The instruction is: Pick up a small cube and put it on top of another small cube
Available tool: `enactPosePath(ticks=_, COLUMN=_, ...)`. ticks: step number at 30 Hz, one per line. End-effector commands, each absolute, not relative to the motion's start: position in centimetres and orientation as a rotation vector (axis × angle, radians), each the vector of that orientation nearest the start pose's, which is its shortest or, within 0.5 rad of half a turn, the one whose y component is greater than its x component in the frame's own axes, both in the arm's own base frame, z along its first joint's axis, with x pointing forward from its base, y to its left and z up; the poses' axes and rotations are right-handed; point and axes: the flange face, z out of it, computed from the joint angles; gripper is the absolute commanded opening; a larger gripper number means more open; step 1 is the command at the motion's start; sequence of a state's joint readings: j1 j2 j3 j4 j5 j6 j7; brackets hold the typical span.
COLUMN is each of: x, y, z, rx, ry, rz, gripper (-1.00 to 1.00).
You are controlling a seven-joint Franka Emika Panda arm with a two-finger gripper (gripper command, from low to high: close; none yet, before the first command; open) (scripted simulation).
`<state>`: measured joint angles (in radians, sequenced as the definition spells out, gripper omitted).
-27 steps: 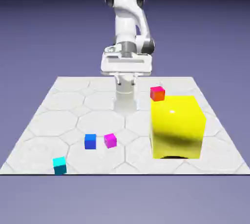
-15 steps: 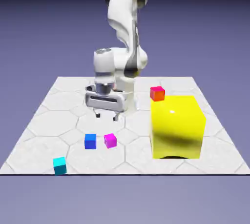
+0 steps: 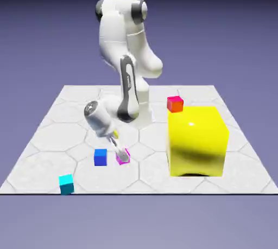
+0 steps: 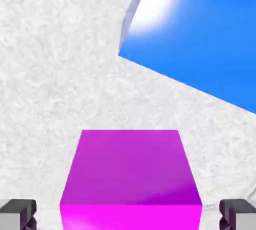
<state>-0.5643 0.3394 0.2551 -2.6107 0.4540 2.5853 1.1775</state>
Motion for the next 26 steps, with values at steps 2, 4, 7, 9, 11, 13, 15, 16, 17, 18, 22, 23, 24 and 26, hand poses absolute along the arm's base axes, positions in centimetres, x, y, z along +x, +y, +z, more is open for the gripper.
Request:
enactPosePath(ticks=2, x=36.8, y=-11.5, z=12.7, rx=-1.720, ry=2.449, rz=0.661, gripper=-1.00)
enactPosePath(ticks=4, x=37.2, y=-12.3, z=15.2, rx=-1.720, ry=2.448, rz=0.661, gripper=-1.00)
enactPosePath(ticks=7, x=37.3, y=-14.3, z=18.6, rx=-1.619, ry=2.505, rz=0.649, gripper=-1.00)
enactPosePath(ticks=9, x=36.6, y=-17.5, z=20.3, rx=-1.353, ry=2.621, rz=0.620, gripper=-1.00)
enactPosePath(ticks=11, x=35.7, y=-20.7, z=22.0, rx=-1.082, ry=2.706, rz=0.592, gripper=-1.00)
enactPosePath(ticks=13, x=34.5, y=-23.5, z=23.6, rx=-0.825, ry=2.757, rz=0.568, gripper=-1.00)
enactPosePath(ticks=15, x=34.7, y=-23.1, z=22.2, rx=-0.825, ry=2.755, rz=0.568, gripper=-1.00)
enactPosePath(ticks=16, x=34.8, y=-22.7, z=20.9, rx=-0.825, ry=2.754, rz=0.568, gripper=-1.00)
enactPosePath(ticks=17, x=34.9, y=-22.3, z=19.5, rx=-0.825, ry=2.754, rz=0.568, gripper=-1.00)
enactPosePath(ticks=18, x=35.0, y=-21.8, z=18.2, rx=-0.825, ry=2.755, rz=0.568, gripper=-1.00)
enactPosePath(ticks=22, x=35.0, y=-21.9, z=18.4, rx=-0.825, ry=2.755, rz=0.568, gripper=1.00)
enactPosePath(ticks=23, x=34.9, y=-22.4, z=19.8, rx=-0.825, ry=2.754, rz=0.568, gripper=1.00)
enactPosePath(ticks=24, x=34.8, y=-22.8, z=21.1, rx=-0.825, ry=2.754, rz=0.568, gripper=1.00)
enactPosePath(ticks=26, x=34.5, y=-23.5, z=23.6, rx=-0.825, ry=2.757, rz=0.568, gripper=1.00)
